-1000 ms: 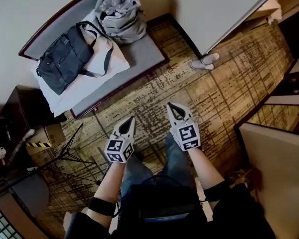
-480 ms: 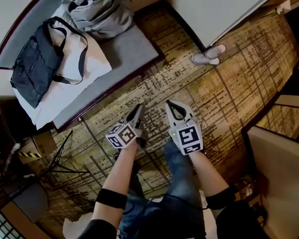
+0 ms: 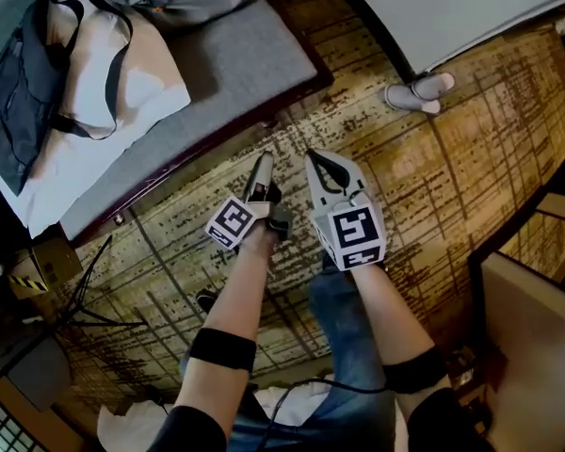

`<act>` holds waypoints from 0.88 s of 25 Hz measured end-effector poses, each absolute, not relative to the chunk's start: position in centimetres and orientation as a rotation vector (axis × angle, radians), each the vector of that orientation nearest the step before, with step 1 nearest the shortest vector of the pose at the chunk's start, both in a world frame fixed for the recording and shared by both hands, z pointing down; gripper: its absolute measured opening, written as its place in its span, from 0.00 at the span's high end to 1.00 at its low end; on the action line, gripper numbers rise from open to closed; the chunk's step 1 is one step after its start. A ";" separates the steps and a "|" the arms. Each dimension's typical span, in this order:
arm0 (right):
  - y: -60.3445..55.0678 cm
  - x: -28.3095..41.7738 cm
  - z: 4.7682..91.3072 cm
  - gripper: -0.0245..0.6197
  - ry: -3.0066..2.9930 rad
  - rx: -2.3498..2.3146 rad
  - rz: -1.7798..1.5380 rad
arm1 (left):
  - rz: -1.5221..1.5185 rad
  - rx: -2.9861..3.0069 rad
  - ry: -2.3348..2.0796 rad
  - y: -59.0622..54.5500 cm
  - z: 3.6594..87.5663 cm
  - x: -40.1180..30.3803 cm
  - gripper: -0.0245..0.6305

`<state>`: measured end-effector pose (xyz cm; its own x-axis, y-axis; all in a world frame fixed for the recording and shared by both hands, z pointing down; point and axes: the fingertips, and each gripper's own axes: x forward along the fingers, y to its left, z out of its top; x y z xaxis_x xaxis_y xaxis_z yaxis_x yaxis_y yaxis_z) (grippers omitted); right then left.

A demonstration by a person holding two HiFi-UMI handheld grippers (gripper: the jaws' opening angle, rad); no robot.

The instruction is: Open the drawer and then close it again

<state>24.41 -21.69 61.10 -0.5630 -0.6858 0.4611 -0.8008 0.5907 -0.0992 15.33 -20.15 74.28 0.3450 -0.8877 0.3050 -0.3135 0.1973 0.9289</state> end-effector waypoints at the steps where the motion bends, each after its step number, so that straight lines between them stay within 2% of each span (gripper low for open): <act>1: -22.1 24.2 62.1 0.96 -2.450 1.201 0.423 | -0.595 1.370 -1.199 -20.8 75.3 15.6 0.67; 10: -24.6 24.4 67.6 0.95 -2.468 1.214 0.436 | -0.693 1.324 -1.226 -24.5 83.3 15.8 0.60; 19: -26.2 25.9 69.6 0.96 -2.466 1.244 0.459 | -0.780 1.301 -1.236 -27.7 85.1 15.3 0.60; 21: -26.2 26.4 69.9 0.95 -2.462 1.245 0.465 | -0.799 1.286 -1.237 -28.1 85.3 15.2 0.61; 22: -26.2 26.6 70.0 0.95 -2.459 1.246 0.468 | -0.809 1.280 -1.238 -28.2 85.3 15.2 0.67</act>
<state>26.61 -26.23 70.00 -0.5555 -0.7041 0.4424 -0.8174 0.5600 -0.1352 15.23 -28.24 85.35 0.2133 -0.9532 0.2145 -0.1868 0.1757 0.9666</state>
